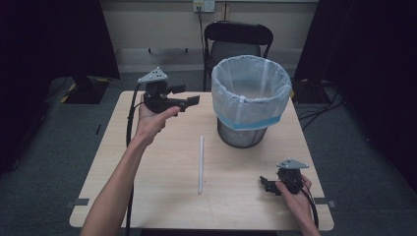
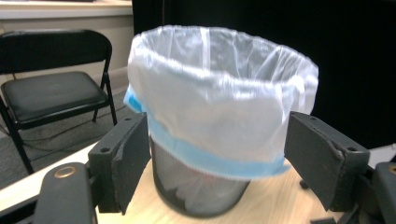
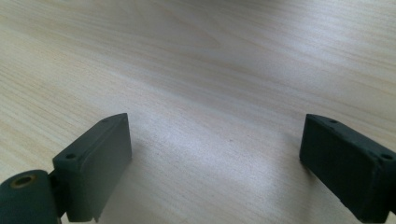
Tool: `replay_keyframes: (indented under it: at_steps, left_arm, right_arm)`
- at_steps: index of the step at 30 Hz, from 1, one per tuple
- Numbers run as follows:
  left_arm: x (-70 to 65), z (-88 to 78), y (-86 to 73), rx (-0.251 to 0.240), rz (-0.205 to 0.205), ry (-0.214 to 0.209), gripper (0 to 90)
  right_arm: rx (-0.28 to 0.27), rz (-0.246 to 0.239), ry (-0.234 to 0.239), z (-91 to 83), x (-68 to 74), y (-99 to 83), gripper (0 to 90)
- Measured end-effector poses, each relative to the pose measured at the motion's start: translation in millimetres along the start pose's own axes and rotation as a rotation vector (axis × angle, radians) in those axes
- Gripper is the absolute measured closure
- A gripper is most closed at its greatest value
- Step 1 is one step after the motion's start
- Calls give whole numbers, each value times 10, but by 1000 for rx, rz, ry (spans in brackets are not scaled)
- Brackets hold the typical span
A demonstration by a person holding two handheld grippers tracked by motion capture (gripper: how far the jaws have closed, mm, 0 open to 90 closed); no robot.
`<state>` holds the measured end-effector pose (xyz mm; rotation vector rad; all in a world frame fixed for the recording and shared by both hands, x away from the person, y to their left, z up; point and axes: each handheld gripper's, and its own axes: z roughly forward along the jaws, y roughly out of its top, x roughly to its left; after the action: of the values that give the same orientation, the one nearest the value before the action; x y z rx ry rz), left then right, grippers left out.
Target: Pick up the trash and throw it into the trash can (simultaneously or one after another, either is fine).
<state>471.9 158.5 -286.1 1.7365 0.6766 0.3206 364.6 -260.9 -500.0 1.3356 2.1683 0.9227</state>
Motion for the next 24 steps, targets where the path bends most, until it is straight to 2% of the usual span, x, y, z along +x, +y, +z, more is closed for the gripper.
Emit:
replay_keyframes:
  at_steps: [7, 9, 11, 12, 13, 15, 17, 22, 24]
  left_arm:
    - [-94, -123, -279, 49, 26, 14, 224]
    - [-114, -147, -362, 59, -1, 5, 227]
    - [-133, -160, -443, 54, -1, -10, 298]
    - [-150, -160, -498, 59, -11, -14, 296]
    - [-163, -153, -542, 69, -17, -15, 269]
    - [-191, -139, -618, 98, -2, 0, 242]
    - [-223, -120, -713, 119, -16, -7, 240]
    - [-325, -79, -972, 174, 1, 15, 241]
    - [-337, -50, -1075, 204, -15, -1, 241]
  right_arm:
    - [1, 5, 0, 0, 3, 0, 84]
    - [2, 3, 0, -1, 2, 0, 84]
    - [0, 0, 0, 0, 0, 0, 84]
    - [2, 3, 0, -1, 2, 0, 84]
    - [1, 4, 0, 0, 3, 0, 84]
    - [2, 3, 0, -1, 2, 0, 84]
    - [-1, 0, 0, 0, 0, 0, 84]
    - [1, 3, 0, -1, 2, 0, 84]
    - [2, 3, 0, -1, 2, 0, 84]
